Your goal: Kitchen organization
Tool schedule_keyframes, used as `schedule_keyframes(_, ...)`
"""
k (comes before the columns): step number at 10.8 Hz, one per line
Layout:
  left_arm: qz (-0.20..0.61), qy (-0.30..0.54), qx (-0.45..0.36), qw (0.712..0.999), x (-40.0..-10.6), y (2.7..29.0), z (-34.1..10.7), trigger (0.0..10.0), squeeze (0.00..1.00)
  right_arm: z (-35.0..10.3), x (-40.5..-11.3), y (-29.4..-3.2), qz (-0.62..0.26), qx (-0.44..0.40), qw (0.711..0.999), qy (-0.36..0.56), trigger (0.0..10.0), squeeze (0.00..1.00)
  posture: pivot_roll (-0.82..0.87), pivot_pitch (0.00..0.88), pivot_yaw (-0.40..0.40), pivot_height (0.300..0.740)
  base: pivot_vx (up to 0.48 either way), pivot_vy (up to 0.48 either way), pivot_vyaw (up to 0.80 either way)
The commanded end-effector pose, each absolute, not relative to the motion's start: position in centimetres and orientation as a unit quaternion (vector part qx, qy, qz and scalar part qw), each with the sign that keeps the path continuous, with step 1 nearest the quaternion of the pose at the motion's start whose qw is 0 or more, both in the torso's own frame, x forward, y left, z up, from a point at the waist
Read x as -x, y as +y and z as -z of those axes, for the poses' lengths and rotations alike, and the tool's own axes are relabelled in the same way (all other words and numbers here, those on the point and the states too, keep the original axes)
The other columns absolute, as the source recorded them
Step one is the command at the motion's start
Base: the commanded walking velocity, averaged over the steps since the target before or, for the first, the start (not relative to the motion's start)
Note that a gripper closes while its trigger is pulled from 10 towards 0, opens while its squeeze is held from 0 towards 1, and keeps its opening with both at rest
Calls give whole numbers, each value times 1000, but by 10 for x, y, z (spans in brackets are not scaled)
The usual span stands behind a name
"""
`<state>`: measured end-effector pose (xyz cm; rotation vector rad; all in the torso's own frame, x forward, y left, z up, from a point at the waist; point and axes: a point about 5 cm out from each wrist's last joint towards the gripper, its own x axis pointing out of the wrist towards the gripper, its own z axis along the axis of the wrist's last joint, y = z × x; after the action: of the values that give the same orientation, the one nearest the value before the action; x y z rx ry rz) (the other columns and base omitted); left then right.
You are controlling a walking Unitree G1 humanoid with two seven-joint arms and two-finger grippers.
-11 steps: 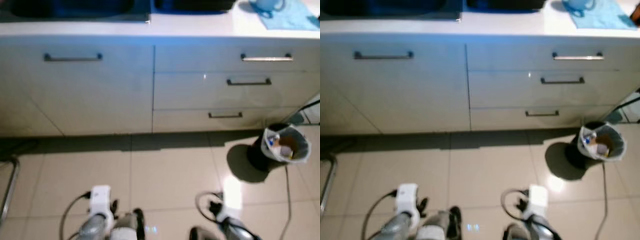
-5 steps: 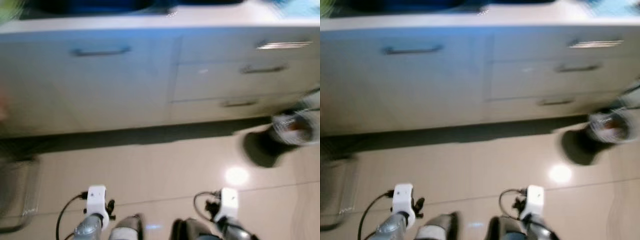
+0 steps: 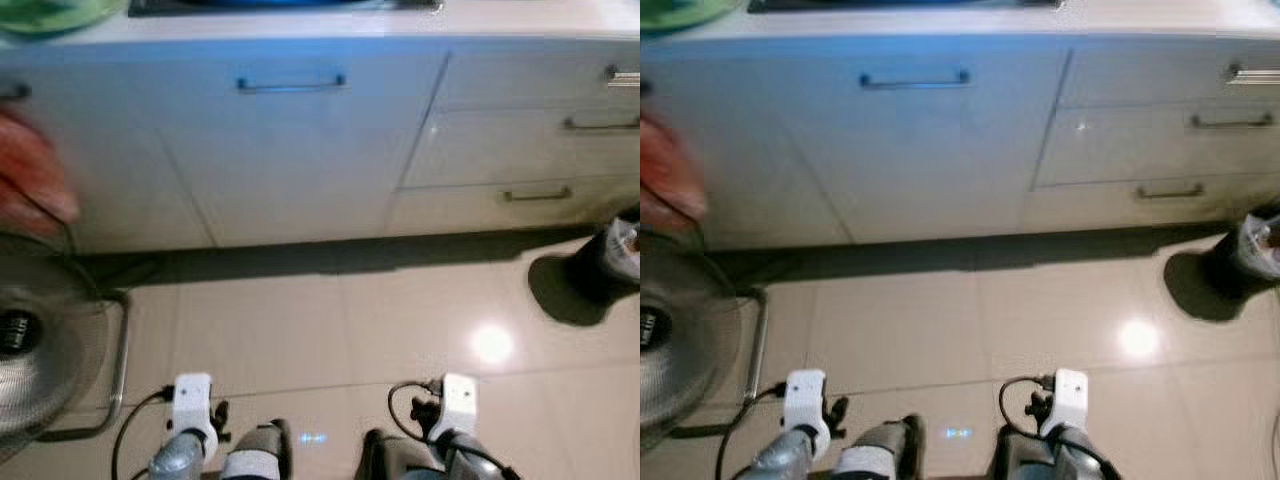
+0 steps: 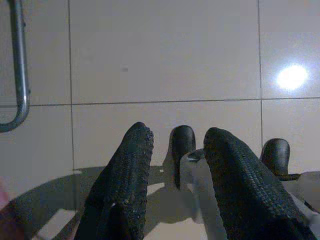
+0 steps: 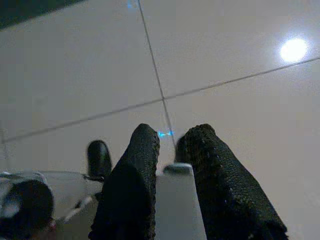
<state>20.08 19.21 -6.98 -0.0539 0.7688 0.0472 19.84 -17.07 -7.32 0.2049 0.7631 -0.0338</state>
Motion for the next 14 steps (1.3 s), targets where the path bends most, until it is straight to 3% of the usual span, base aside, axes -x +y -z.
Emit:
schedule_keyframes(1, -21, 390, 34, 920, -191, 187, 76, 10000, 0, 80, -186, -178, 30, -93, 916, 389, 10000, 0, 39, 245, -7, 740, 0, 0, 0)
schedule_keyframes(6, -22, 405, 10, 914, -186, 189, 79, 10000, 0, 80, -185, -173, 18, -102, 914, 393, 10000, 0, 45, 247, -8, 740, 0, 0, 221)
schedule_keyframes(11, -23, 406, 4, 914, -188, 188, 78, 10000, 0, 80, -187, -172, 15, -100, 914, 393, 10000, 0, 44, 250, -9, 740, 305, 0, 0)
schedule_keyframes(14, -22, 400, 4, 916, -191, 187, 76, 10000, 0, 79, -188, -170, 8, -93, 915, 393, 10000, 0, 45, 250, -9, 740, 405, 256, 0)
